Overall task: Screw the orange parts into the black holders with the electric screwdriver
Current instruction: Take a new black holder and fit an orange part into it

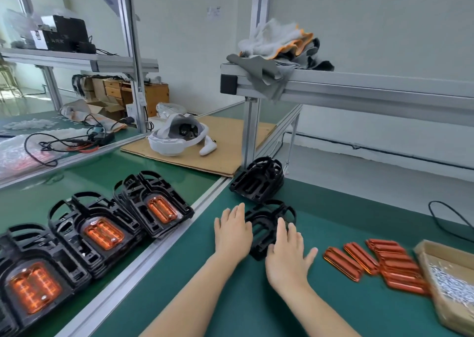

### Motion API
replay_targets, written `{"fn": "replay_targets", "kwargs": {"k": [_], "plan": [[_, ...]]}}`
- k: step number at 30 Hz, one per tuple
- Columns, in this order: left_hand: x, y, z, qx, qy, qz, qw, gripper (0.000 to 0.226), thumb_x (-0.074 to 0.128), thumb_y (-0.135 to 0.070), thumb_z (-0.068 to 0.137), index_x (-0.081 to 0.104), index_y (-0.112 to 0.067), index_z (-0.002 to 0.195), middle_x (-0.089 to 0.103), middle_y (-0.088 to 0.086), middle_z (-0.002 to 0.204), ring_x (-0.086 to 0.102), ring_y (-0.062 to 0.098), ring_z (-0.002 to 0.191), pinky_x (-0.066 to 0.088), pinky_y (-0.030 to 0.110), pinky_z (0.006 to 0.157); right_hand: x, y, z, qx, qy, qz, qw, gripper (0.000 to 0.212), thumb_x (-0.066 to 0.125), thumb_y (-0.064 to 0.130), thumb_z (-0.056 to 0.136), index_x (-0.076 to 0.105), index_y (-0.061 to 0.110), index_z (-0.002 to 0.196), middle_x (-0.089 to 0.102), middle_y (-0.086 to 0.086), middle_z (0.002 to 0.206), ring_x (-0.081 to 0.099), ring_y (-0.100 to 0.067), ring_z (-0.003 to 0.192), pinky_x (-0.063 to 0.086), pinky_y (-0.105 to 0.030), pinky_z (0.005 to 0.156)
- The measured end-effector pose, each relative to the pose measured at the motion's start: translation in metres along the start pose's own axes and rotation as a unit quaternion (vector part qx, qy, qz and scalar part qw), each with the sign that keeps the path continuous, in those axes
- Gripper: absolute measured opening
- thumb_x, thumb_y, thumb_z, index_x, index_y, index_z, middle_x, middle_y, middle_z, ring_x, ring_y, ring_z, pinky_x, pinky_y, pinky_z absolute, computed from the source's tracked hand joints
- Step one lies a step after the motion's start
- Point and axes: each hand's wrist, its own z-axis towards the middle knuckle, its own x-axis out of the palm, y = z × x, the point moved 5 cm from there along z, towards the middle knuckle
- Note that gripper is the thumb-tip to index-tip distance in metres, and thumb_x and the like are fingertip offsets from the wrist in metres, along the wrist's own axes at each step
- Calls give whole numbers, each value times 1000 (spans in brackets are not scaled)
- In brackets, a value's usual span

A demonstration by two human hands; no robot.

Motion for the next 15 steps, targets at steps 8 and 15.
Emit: {"fn": "replay_targets", "kwargs": {"k": [8,15], "plan": [[-1,-12,-6,-60,20,-56,996,51,36,-4,92,30,-13,141,54,10,123,44,28,114,34,32,92,1,-9,-3,8,41,32,999,61,27,11,101,-3,16,154,7,-1,162,2,-16,149,-7,-53,117],[1,-11,-25,-80,-27,-179,980,51,37,2,90,42,-12,138,56,7,121,53,25,106,36,23,79,-11,-24,-10,3,38,130,991,62,29,3,97,8,13,154,17,-3,161,9,-15,148,-10,-41,119]]}}
